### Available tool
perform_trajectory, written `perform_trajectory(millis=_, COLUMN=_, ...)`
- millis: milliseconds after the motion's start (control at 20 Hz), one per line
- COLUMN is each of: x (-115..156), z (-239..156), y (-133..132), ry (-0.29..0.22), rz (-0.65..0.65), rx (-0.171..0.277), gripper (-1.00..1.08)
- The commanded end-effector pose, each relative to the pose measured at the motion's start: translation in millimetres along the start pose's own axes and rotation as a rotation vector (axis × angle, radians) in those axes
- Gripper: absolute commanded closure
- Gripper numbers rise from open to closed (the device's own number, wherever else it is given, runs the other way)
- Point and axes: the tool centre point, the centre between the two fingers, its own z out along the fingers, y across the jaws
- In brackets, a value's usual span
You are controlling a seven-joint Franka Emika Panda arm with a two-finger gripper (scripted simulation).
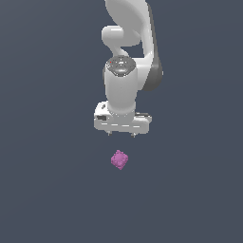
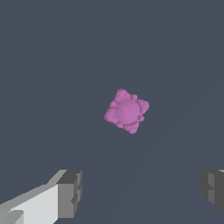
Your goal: Pick up the object and move it to a goal position.
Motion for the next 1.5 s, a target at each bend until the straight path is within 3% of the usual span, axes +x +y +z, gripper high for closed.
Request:
perform_trajectory(millis=0, x=7, z=10, y=1, ry=-0.004, rz=0.056, rx=0.0, gripper=-0.92)
perform_trajectory(millis=750, x=43, z=76, y=4, ry=-0.027, rz=0.414, rx=-0.012, gripper=-0.92)
perform_trajectory(millis=1450, x=49, z=94, y=5, ry=-0.03, rz=0.48, rx=-0.017, gripper=-0.92)
